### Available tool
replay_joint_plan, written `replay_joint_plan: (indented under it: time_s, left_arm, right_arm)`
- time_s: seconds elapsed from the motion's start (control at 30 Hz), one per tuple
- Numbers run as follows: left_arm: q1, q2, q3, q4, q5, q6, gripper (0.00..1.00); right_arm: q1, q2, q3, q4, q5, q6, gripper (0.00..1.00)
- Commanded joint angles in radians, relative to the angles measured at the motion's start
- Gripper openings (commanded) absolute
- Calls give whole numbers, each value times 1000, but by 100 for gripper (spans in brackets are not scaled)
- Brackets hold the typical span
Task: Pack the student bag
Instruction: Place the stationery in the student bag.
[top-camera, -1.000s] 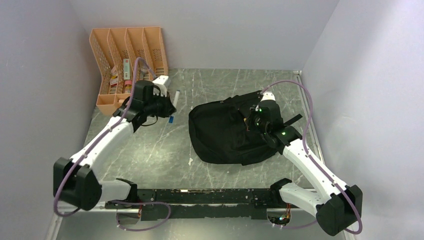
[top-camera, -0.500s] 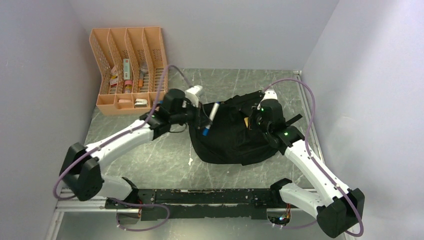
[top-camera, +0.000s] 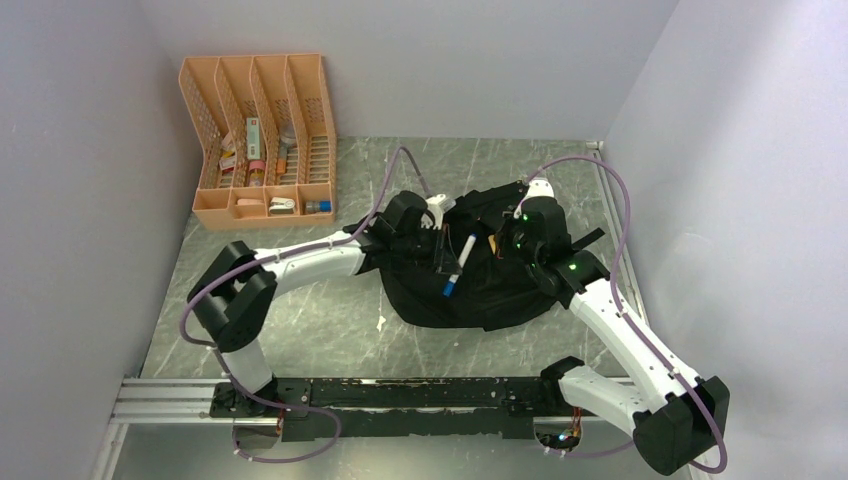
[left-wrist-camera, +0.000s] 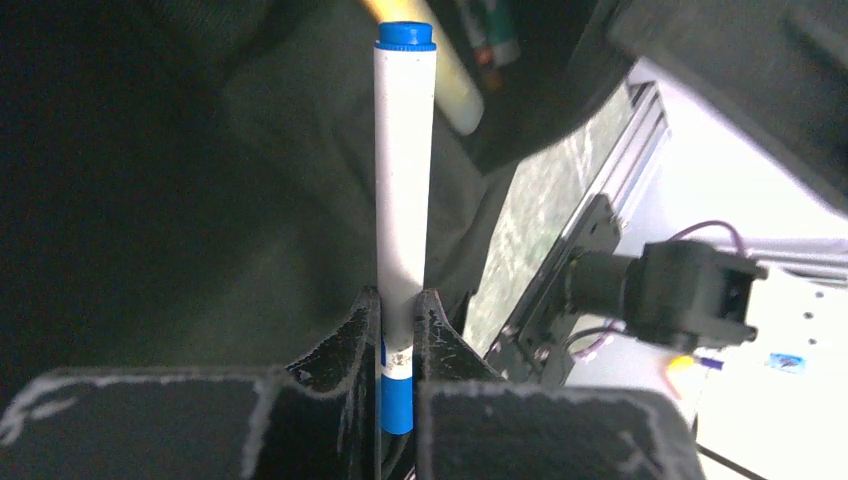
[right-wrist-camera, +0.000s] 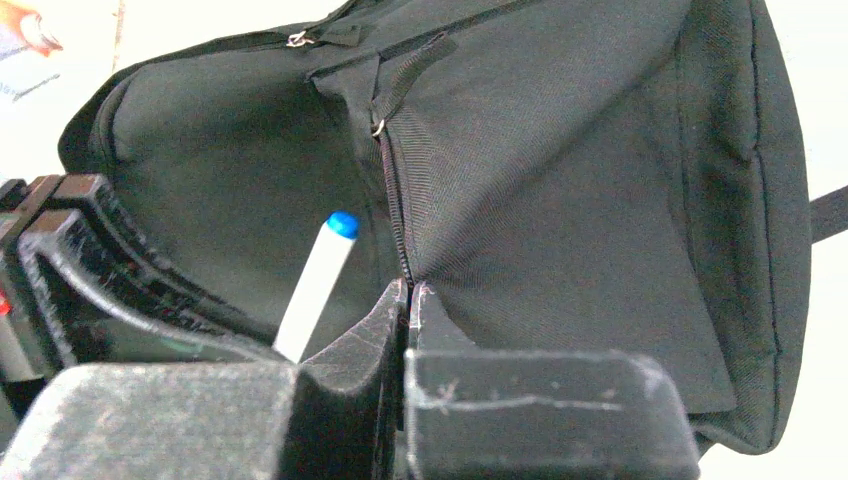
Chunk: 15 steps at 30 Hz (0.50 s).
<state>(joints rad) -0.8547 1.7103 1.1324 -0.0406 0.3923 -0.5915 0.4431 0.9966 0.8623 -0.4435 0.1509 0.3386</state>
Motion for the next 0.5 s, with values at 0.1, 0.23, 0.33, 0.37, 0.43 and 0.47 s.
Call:
replay_joint_plan:
  time_s: [0.1, 0.23, 0.33, 0.37, 0.43, 0.47]
  left_arm:
    - [-7, 125, 161, 87, 62, -155, 5]
    - [-7, 191, 210, 108, 65, -187, 5]
    - [-7, 232, 245, 127, 71, -205, 5]
    - [-7, 241, 256, 130, 73, -208, 5]
    - [-8, 254, 277, 135, 73, -213, 5]
    - [-9, 259, 286, 138, 71, -216, 5]
  right_arm:
    - [-4, -23, 1, 26, -25, 5, 0]
    - [-4, -36, -22, 47, -32, 3, 0]
    - [-4, -34, -43, 62, -36, -11, 0]
    - [-3, -32, -49, 65, -32, -20, 0]
    - [-4, -39, -57, 73, -26, -30, 0]
    - [-4, -48, -64, 83, -22, -25, 0]
